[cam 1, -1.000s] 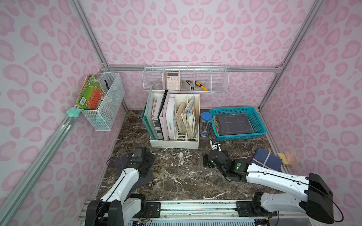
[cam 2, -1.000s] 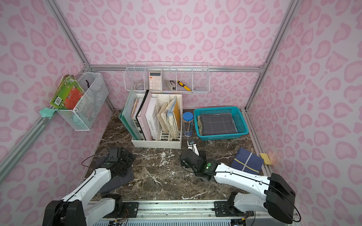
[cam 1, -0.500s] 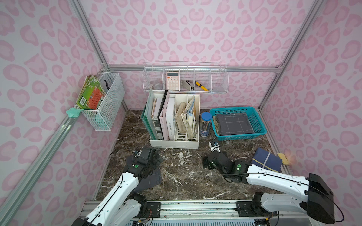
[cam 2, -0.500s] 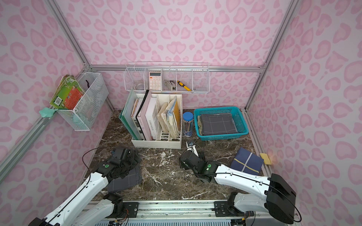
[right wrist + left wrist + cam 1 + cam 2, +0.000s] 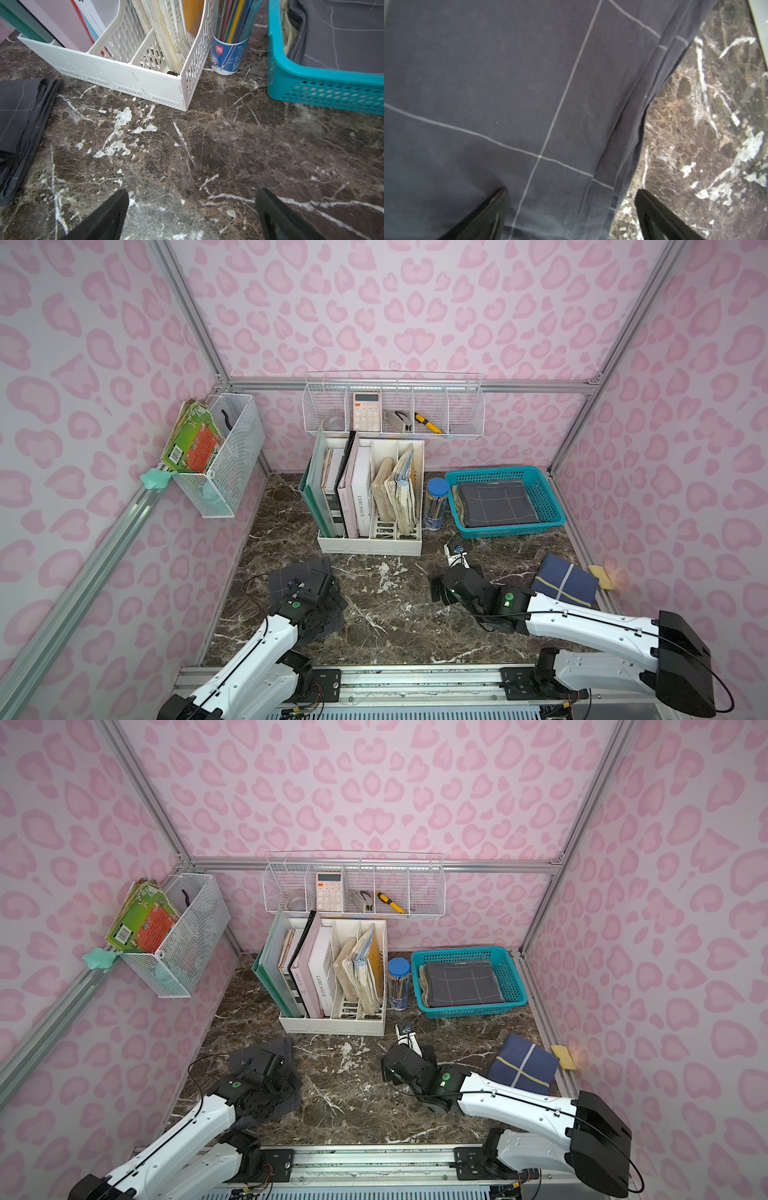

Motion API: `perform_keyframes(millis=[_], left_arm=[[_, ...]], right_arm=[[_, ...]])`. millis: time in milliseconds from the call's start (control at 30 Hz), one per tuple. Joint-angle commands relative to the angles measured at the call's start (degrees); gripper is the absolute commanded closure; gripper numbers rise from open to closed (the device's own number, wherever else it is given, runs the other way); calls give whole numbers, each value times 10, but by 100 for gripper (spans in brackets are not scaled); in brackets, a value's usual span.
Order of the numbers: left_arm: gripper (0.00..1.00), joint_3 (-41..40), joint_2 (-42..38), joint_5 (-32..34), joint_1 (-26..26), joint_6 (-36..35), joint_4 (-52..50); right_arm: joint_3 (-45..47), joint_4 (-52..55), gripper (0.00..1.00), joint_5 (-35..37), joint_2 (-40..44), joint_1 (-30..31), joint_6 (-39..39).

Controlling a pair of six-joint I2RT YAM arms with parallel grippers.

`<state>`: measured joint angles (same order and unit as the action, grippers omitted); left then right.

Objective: Put the folded pillowcase in the basket
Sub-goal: Move the pillowcase to the center of the board.

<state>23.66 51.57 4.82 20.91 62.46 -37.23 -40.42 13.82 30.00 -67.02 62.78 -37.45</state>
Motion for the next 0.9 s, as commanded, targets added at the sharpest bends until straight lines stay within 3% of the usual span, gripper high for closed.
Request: perform_keyframes(millis=[0, 533, 700, 867], left_arm=[[1, -1, 21, -47, 26, 21, 57], [1, 170, 295, -21, 269, 22, 213], [1, 179, 252, 27, 298, -5, 213], [1, 179, 160, 113, 292, -34, 126]], right_arm=[[3, -4, 2, 22, 11, 1, -6], [15, 18, 2, 53, 51, -3, -33], [27, 15, 2, 41, 62, -2, -33], [52, -37, 2, -12, 55, 1, -28]])
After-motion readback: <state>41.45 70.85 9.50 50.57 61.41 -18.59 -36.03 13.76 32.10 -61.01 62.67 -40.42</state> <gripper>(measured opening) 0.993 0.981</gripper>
